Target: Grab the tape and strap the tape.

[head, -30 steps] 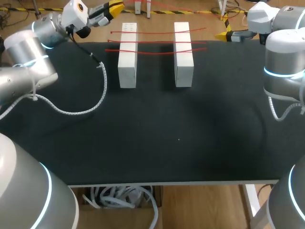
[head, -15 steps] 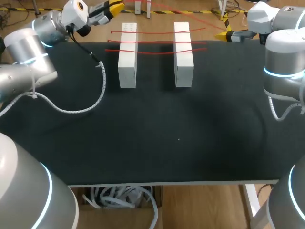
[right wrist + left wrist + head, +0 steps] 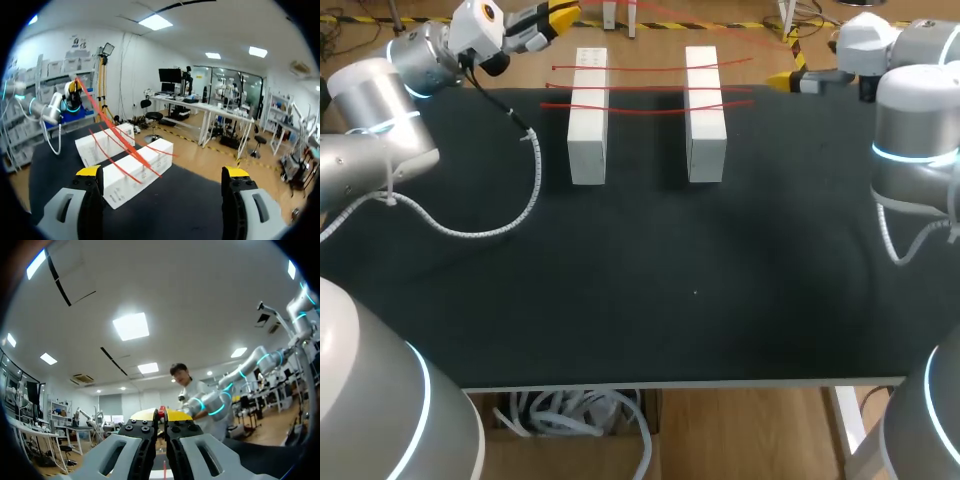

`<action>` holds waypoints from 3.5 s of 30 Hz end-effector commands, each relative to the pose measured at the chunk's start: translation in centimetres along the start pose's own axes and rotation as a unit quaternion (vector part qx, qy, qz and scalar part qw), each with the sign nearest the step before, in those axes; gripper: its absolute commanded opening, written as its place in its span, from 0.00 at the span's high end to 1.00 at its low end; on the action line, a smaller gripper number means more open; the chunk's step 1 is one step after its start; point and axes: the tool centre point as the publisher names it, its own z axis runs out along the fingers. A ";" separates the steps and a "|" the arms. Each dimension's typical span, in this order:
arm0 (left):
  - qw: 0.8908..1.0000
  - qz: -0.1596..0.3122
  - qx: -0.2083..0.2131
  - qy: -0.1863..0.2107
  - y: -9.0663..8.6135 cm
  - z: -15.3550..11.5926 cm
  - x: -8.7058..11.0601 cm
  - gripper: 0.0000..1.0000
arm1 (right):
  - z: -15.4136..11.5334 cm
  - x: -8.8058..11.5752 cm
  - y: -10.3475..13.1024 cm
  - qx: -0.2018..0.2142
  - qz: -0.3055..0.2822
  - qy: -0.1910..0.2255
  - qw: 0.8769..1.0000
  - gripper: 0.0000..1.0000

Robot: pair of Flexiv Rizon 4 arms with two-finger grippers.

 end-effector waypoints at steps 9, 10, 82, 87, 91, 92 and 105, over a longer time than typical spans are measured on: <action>1.000 0.000 0.001 0.001 0.1 -0.1 0.0 1.00 | -3.7 2.8 2.2 -0.032 0.558 0.136 0.818 0.00; 1.000 0.000 0.001 0.001 0.1 -0.1 0.0 1.00 | -3.6 3.2 2.6 -0.034 0.563 0.138 0.814 0.00; 1.000 0.000 0.001 0.001 0.1 -0.1 0.0 1.00 | -0.5 4.9 5.8 -0.440 0.753 -0.106 0.477 0.00; 1.000 0.000 0.001 0.001 0.1 -0.1 0.0 1.00 | -0.8 4.7 6.0 -0.458 0.750 -0.114 0.464 0.00; 1.000 0.000 0.001 0.001 0.1 -0.1 0.0 1.00 | -1.1 5.6 5.6 -0.460 0.748 -0.112 0.465 0.00; 1.000 0.000 0.001 0.001 0.1 -0.1 0.0 1.00 | -1.2 5.7 5.5 -0.461 0.747 -0.111 0.465 0.00; 1.000 0.000 0.001 0.001 0.1 -0.1 0.0 1.00 | -1.4 5.2 5.3 -0.489 0.742 -0.111 0.446 0.00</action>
